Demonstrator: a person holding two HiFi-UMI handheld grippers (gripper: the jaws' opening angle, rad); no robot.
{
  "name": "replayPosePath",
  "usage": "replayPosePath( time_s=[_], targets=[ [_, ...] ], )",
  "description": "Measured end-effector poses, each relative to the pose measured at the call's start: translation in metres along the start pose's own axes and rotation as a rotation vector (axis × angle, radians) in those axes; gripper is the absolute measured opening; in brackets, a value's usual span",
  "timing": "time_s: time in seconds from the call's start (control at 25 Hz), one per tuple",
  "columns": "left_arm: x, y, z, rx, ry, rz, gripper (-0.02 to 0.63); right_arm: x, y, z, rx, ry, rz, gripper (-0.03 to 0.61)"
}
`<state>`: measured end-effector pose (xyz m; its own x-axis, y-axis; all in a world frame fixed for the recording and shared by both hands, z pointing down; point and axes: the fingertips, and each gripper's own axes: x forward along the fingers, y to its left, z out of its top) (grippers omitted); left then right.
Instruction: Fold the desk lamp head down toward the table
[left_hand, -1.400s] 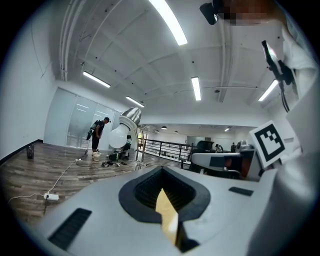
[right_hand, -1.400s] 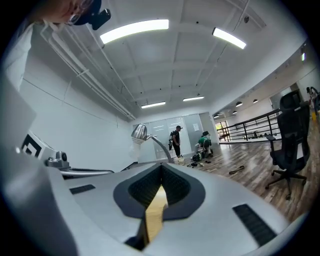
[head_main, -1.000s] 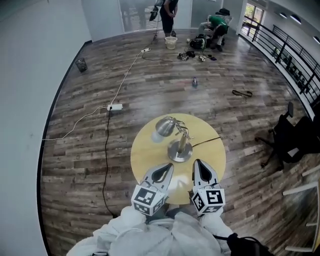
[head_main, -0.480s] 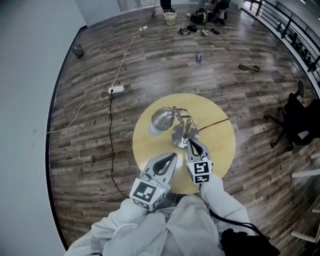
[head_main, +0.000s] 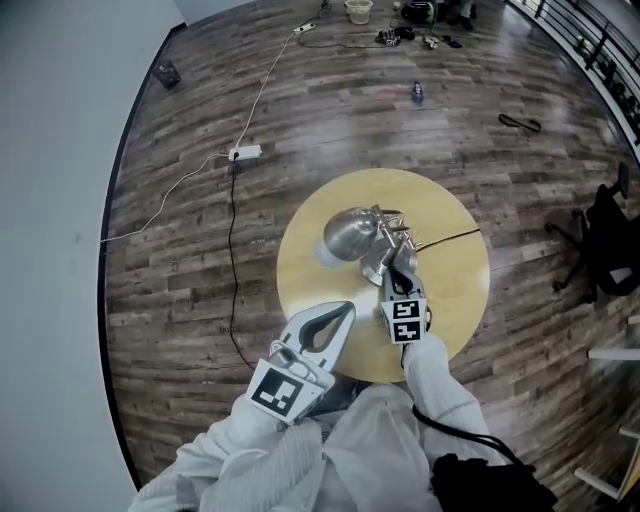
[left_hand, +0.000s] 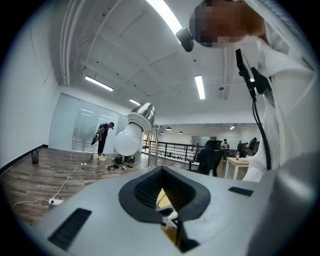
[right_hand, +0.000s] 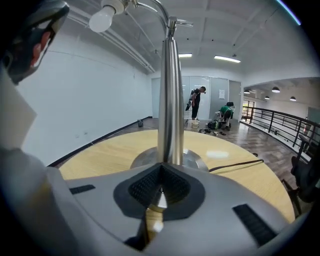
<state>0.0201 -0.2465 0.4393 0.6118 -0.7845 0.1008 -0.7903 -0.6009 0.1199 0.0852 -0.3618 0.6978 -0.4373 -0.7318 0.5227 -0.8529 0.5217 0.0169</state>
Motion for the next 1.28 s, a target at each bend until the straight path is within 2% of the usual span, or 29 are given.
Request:
replayPosePath(
  time_s=[0.16,0.4,0.52,0.64,0.76,0.84,1.0,1.28],
  targets=[
    [-0.003,0.004,0.011,0.002,-0.027,0.012,0.0,0.002,0.0,-0.014,-0.013,0.019,0.006,0.011],
    [-0.009,0.01,0.067,0.069,-0.073,0.061,0.015,0.003,-0.002,-0.016,-0.002,0.023,0.03,0.011],
    [-0.006,0.017,0.094,0.114,-0.054,0.045,0.13,0.003,-0.002,-0.017,0.001,0.026,0.036,0.011],
    [0.005,0.026,0.106,0.201,0.036,0.002,0.27,0.002,-0.002,-0.017,0.0,0.029,0.034,0.011],
    [0.026,0.034,0.108,0.282,0.111,-0.05,0.276,0.002,-0.002,-0.017,-0.013,0.032,0.035,0.011],
    [0.04,0.037,0.109,0.307,0.113,-0.086,0.276,0.002,-0.002,-0.018,-0.018,0.034,0.038,0.011],
    [0.052,0.035,0.113,0.268,0.11,-0.126,0.276,0.0,0.001,-0.016,-0.012,0.037,0.046,0.011],
    [0.047,0.038,0.103,0.254,0.111,-0.097,0.272,0.002,-0.001,-0.02,-0.014,0.035,0.052,0.011]
  ],
)
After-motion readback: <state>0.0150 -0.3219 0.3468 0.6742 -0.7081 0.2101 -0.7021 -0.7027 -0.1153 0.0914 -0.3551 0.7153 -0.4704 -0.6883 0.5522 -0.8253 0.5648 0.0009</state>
